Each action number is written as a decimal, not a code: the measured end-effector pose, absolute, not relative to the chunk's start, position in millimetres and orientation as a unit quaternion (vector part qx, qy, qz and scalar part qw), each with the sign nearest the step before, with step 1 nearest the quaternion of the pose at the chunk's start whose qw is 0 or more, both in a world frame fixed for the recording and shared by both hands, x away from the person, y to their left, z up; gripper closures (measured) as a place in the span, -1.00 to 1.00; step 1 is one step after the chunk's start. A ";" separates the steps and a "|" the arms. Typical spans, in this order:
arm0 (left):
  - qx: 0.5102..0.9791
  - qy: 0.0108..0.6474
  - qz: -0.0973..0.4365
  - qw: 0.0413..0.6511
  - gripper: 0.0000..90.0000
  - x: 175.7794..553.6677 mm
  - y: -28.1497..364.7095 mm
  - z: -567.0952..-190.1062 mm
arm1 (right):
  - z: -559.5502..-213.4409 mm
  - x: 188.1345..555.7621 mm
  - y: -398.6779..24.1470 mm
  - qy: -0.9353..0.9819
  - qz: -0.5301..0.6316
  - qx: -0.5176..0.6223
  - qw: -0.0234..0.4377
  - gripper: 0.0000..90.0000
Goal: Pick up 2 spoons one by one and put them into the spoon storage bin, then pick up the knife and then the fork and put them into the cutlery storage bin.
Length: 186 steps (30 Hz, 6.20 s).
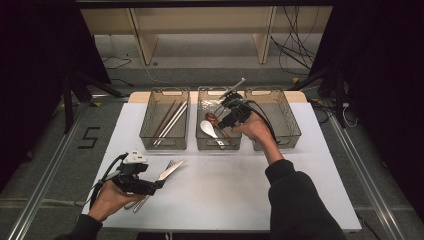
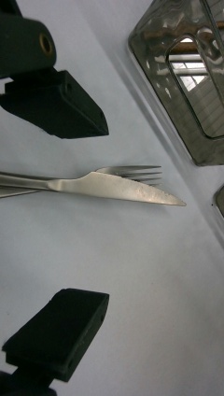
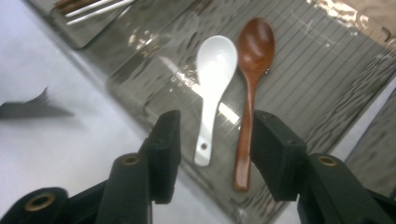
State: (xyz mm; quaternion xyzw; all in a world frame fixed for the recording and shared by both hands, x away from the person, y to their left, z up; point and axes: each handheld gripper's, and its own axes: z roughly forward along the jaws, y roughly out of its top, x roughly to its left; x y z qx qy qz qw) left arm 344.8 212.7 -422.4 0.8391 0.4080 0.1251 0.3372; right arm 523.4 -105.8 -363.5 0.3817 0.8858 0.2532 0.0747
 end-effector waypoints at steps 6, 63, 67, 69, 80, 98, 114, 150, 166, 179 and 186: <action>0.837 0.414 0.127 0.333 -0.65 346.6 216.1 -422.7 | -358.5 488.0 -119.0 0.891 0.274 0.355 0.070 -0.06; 0.876 0.422 0.095 0.212 -0.51 356.1 224.8 -443.8 | -412.9 352.1 -186.5 0.890 0.301 0.341 0.039 -0.22; 0.881 0.415 0.095 0.206 -0.44 356.1 225.3 -444.3 | -412.5 349.0 -188.9 0.888 0.301 0.346 0.036 -0.22; 0.881 0.415 0.095 0.204 -0.40 356.6 227.1 -443.6 | -413.9 348.4 -190.1 0.889 0.301 0.345 0.037 -0.22; 0.891 0.406 0.087 0.184 -0.23 356.8 229.6 -445.4 | -415.7 343.7 -192.1 0.889 0.298 0.345 0.036 -0.23; 0.907 0.387 0.072 0.148 0.11 357.7 230.0 -451.7 | -418.3 340.6 -193.0 0.891 0.298 0.340 0.026 -0.23; 0.922 0.367 0.045 0.115 0.46 358.8 227.7 -459.2 | -419.5 340.3 -193.3 0.892 0.295 0.341 0.021 -0.23; 0.926 0.356 0.049 0.116 0.74 365.5 222.0 -463.2 | -417.2 339.7 -191.9 0.893 0.296 0.339 0.018 -0.21; 0.922 0.356 0.044 0.147 0.75 362.7 219.6 -452.8 | -416.5 339.6 -191.6 0.892 0.300 0.338 0.020 -0.21; 0.929 0.330 0.033 0.166 0.75 355.5 200.1 -444.3 | -416.5 339.1 -189.1 0.893 0.303 0.333 0.017 -0.21; 0.933 0.308 0.022 0.187 0.75 348.7 180.5 -438.6 | -415.2 338.5 -183.3 0.895 0.311 0.319 0.017 -0.21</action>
